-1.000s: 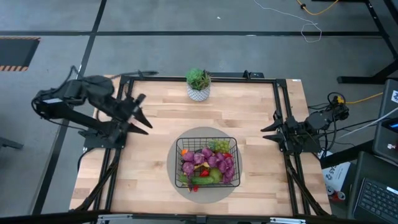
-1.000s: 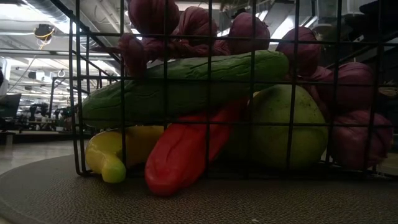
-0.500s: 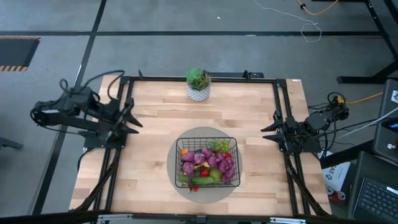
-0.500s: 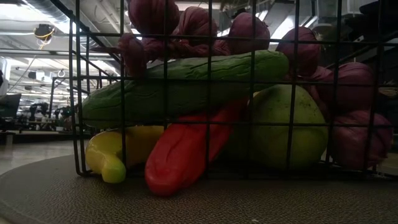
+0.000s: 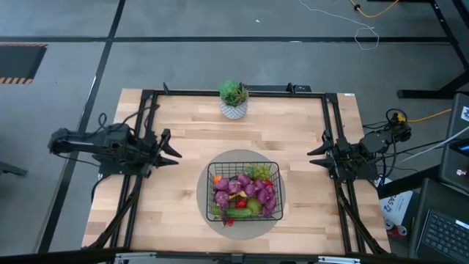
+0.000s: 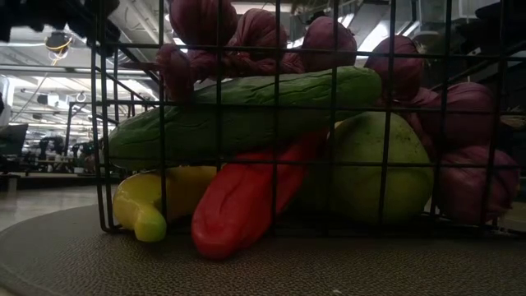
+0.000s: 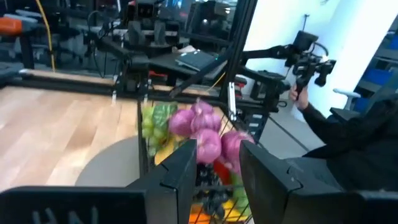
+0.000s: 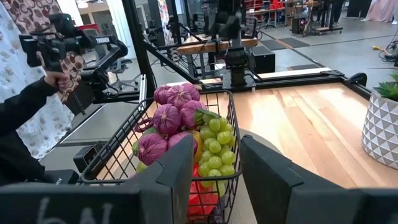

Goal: Build produce basket
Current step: Return to Home Position

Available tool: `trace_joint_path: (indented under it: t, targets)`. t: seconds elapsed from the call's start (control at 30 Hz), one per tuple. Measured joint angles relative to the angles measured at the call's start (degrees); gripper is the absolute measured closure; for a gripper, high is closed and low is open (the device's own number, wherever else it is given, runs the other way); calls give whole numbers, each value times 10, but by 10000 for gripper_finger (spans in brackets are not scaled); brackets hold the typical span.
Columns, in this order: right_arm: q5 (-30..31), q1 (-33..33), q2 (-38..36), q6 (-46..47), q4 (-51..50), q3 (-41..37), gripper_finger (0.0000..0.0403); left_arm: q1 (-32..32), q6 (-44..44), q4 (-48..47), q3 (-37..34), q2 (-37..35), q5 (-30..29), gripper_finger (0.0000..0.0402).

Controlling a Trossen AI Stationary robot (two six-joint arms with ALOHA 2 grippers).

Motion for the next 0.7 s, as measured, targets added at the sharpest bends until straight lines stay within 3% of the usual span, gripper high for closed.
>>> trace_joint_path:
  t: [0.4, 0.7]
  targets:
    - [-1, 0, 0, 16, -21, 0, 270, 0, -18, 13, -71, -64, -1, 286]
    - [44, 0, 0, 15, -24, 0, 270, 0, -39, 29, -103, -74, -2, 286]
